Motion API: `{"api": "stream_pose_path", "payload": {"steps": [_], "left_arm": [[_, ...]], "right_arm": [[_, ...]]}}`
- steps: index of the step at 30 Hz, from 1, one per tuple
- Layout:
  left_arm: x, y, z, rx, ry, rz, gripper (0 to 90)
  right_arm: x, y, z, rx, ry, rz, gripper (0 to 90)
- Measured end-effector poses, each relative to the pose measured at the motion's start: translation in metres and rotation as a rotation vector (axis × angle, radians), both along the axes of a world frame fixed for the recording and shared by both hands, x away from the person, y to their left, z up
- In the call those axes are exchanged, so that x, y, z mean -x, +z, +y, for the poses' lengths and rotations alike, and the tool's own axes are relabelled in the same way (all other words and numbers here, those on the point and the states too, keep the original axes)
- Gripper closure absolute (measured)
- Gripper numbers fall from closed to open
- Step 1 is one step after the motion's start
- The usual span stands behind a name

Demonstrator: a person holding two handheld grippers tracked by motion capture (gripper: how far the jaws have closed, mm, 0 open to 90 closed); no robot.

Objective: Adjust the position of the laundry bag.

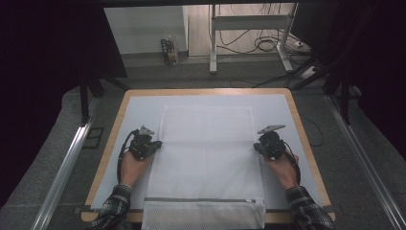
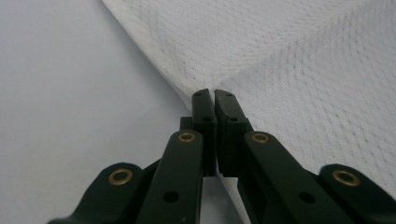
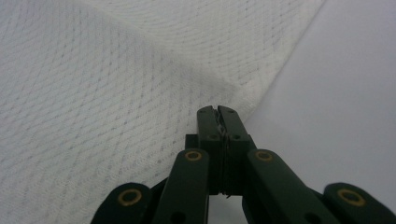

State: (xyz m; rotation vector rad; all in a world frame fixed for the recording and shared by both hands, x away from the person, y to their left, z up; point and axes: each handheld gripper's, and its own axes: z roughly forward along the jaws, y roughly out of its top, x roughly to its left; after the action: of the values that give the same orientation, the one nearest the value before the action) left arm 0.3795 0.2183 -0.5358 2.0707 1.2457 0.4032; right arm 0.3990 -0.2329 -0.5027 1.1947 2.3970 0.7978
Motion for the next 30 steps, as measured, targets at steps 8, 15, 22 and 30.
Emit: {"api": "stream_pose_path", "payload": {"steps": [8, 15, 22, 30], "left_arm": [[-0.023, -0.001, -0.005, -0.005, 0.017, 0.011, 88.1], [-0.042, 0.006, -0.013, -0.022, 0.033, -0.009, 88.1], [-0.06, 0.009, -0.019, -0.043, 0.044, 0.002, 87.9], [-0.071, 0.003, -0.024, -0.09, 0.048, 0.009, 87.2]], "right_arm": [[-0.024, 0.004, -0.002, 0.003, -0.015, -0.016, 88.6], [-0.043, 0.004, -0.007, -0.015, -0.044, -0.028, 88.6], [-0.06, 0.007, -0.01, -0.024, -0.06, -0.042, 88.5], [-0.07, -0.002, -0.008, -0.032, -0.078, -0.047, 88.0]]}}
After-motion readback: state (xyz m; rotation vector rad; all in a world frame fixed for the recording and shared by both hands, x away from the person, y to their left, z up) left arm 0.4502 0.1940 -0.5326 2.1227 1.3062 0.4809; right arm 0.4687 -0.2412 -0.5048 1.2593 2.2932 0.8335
